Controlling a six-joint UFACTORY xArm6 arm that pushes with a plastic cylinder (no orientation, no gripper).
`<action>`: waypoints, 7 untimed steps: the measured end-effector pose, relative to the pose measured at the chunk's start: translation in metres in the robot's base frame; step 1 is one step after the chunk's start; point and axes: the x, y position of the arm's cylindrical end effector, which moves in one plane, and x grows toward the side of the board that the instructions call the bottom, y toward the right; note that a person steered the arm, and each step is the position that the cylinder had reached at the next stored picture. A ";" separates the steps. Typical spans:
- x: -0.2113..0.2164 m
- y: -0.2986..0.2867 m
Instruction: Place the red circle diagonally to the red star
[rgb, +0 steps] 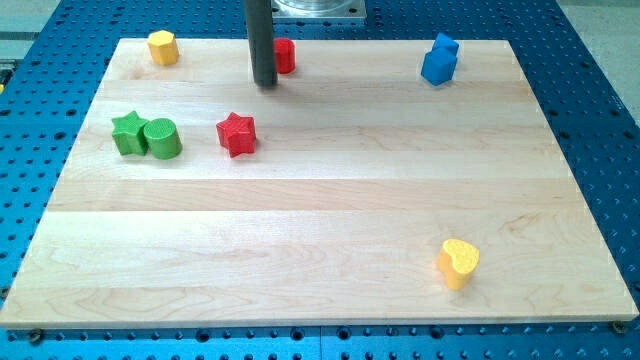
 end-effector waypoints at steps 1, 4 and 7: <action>-0.014 -0.029; -0.019 0.066; 0.030 0.099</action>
